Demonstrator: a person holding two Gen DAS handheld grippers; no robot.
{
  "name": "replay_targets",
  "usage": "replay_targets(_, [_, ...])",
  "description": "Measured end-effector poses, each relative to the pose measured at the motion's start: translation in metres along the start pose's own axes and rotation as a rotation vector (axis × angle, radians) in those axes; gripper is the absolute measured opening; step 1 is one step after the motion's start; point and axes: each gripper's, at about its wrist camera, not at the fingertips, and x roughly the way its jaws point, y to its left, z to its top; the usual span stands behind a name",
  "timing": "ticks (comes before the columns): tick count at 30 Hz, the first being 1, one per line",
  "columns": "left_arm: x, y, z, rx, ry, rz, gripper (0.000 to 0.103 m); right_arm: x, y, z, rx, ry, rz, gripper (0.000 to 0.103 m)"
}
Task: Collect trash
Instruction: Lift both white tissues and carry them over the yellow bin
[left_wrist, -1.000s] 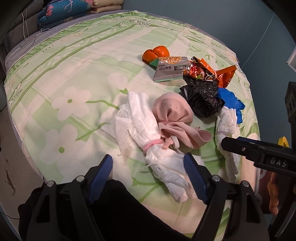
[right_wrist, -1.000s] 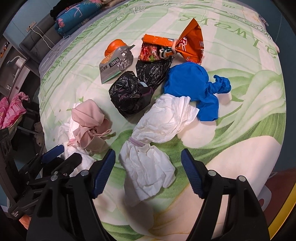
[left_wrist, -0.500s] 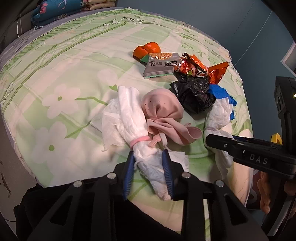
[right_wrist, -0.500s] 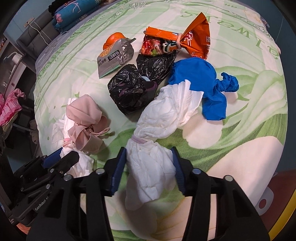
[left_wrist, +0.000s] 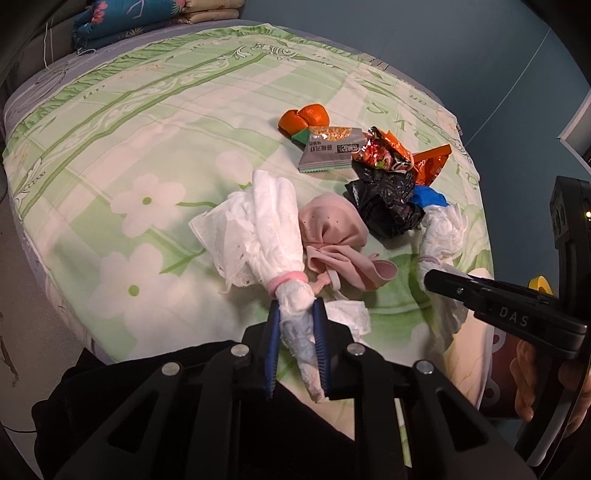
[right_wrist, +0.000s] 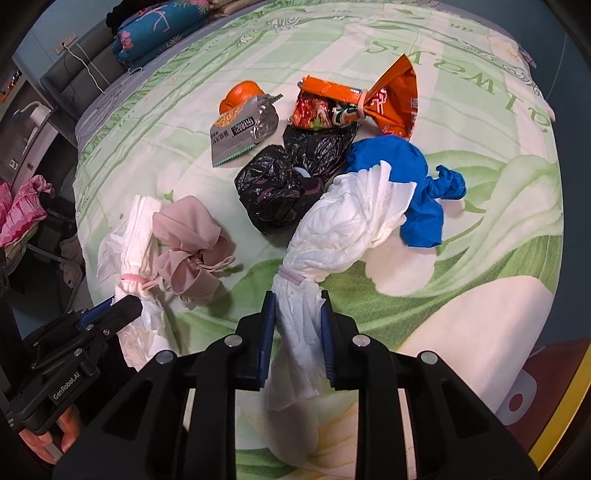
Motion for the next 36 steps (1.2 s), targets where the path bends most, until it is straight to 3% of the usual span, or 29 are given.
replay_targets(17, [-0.047, 0.002, 0.005, -0.013, -0.083, 0.026, 0.016, -0.068, 0.003, -0.015, -0.037, -0.093, 0.063, 0.022])
replay_targets(36, [-0.102, -0.043, 0.015, 0.033, -0.202, -0.010, 0.016, -0.163, -0.014, -0.036, -0.019, -0.311, 0.080, 0.023])
